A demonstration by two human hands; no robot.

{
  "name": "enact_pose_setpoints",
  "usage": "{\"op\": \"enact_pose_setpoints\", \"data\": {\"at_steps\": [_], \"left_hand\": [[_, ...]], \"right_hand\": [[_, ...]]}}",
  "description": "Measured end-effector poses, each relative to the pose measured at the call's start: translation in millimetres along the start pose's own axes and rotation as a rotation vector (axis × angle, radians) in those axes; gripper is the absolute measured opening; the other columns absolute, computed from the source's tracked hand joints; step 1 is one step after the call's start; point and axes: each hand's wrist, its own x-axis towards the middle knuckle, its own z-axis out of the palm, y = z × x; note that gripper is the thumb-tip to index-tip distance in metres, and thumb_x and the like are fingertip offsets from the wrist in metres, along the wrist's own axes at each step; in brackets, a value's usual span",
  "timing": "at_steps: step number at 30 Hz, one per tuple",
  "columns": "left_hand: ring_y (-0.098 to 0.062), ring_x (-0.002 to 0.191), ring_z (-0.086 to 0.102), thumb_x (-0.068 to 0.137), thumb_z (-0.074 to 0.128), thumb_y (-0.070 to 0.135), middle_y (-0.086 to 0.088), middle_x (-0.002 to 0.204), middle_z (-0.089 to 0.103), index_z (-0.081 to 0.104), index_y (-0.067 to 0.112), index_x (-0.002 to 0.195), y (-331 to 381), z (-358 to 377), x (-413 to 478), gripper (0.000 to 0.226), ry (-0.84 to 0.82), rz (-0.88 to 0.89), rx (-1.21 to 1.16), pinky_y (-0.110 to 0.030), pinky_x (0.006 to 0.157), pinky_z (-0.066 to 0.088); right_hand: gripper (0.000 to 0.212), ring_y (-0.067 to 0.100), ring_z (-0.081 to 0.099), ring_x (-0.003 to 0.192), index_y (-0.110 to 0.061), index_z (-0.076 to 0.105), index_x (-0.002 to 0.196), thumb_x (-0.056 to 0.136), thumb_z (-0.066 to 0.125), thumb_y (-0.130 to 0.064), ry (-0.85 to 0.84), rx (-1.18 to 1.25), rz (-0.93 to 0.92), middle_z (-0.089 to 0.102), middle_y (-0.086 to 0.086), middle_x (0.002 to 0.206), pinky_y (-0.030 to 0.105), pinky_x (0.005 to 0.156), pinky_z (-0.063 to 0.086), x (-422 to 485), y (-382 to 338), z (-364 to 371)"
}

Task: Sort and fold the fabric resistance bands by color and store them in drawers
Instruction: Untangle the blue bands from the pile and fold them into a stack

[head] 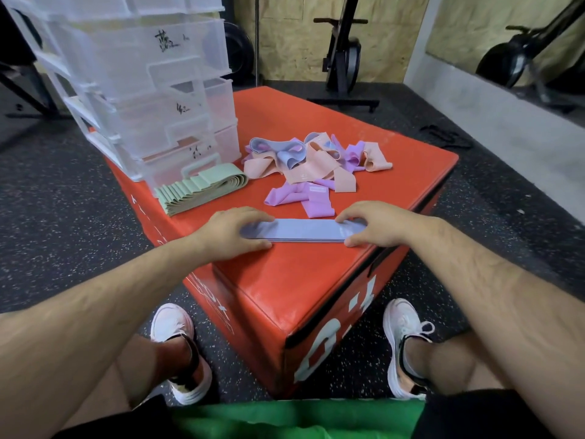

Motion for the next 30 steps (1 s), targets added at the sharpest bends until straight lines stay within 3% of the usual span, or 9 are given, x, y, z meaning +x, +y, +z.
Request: {"op": "enact_pose_setpoints", "data": {"at_steps": [5, 11, 16, 21, 24, 27, 30], "left_hand": [[-0.008, 0.108, 0.057, 0.072, 0.056, 0.073, 0.021, 0.115, 0.059, 0.064, 0.046, 0.117, -7.7, 3.2, 8.2, 0.053, -0.028, 0.048, -0.065, -0.043, 0.096, 0.047], [-0.001, 0.108, 0.053, 0.064, 0.059, 0.077, 0.025, 0.11, 0.057, 0.062, 0.055, 0.106, -5.5, 2.0, 14.1, 0.048, -0.029, 0.02, -0.084, -0.045, 0.098, 0.045], [-0.006, 0.111, 0.056, 0.067, 0.057, 0.072, 0.016, 0.114, 0.062, 0.067, 0.039, 0.108, 1.7, -4.7, 41.3, 0.053, 0.092, -0.004, -0.13, -0.039, 0.101, 0.045], [-0.013, 0.117, 0.057, 0.073, 0.052, 0.063, 0.011, 0.119, 0.065, 0.068, 0.028, 0.115, 12.2, -13.9, 88.3, 0.058, 0.179, -0.064, -0.15, -0.036, 0.102, 0.044], [-0.017, 0.115, 0.058, 0.072, 0.041, 0.062, 0.006, 0.116, 0.067, 0.071, 0.024, 0.111, 11.0, -12.5, 122.7, 0.062, 0.223, -0.076, -0.109, -0.039, 0.097, 0.046], [-0.018, 0.12, 0.054, 0.08, 0.039, 0.057, 0.006, 0.117, 0.063, 0.071, 0.027, 0.112, 18.8, -9.3, 150.2, 0.053, 0.19, -0.132, 0.013, -0.038, 0.092, 0.044], [-0.023, 0.123, 0.047, 0.09, 0.05, 0.039, 0.0, 0.119, 0.057, 0.07, 0.022, 0.103, 27.7, -5.4, 172.2, 0.03, 0.164, -0.203, 0.047, -0.037, 0.093, 0.038]], "right_hand": [[0.054, 0.016, 0.052, 0.121, -0.03, 0.06, 0.132, 0.082, 0.079, -0.039, 0.01, -0.034, -0.028, 0.057, -0.007, 0.131, 0.032, 0.104, 0.04, -1.4, -1.4, -0.1], [0.052, 0.014, 0.053, 0.119, -0.034, 0.06, 0.13, 0.082, 0.076, -0.046, -0.003, -0.045, -0.021, 0.057, -0.009, 0.13, 0.035, 0.104, 0.042, 1.5, -0.5, -1.2], [0.042, 0.013, 0.052, 0.125, -0.03, 0.061, 0.131, 0.093, 0.061, -0.049, 0.164, 0.047, -0.012, 0.056, -0.01, 0.135, 0.032, 0.107, 0.041, 17.4, -13.0, -14.7], [0.032, 0.015, 0.051, 0.126, -0.021, 0.062, 0.132, 0.102, 0.05, -0.029, 0.348, 0.145, -0.026, 0.059, -0.004, 0.136, 0.023, 0.099, 0.036, 52.4, -37.0, -25.2], [0.034, 0.023, 0.053, 0.126, -0.024, 0.062, 0.13, 0.1, 0.046, -0.019, 0.372, 0.151, 0.007, 0.059, 0.001, 0.135, 0.038, 0.103, 0.044, 81.4, -53.2, -24.3], [0.045, 0.022, 0.047, 0.133, -0.038, 0.058, 0.124, 0.084, 0.039, -0.028, 0.376, 0.089, 0.075, 0.057, -0.004, 0.131, 0.045, 0.099, 0.047, 107.5, -65.7, -23.3], [0.038, 0.021, 0.051, 0.12, -0.035, 0.06, 0.123, 0.09, 0.046, -0.021, 0.346, 0.025, 0.136, 0.056, -0.004, 0.122, 0.032, 0.085, 0.041, 122.8, -73.0, -24.3]]}}
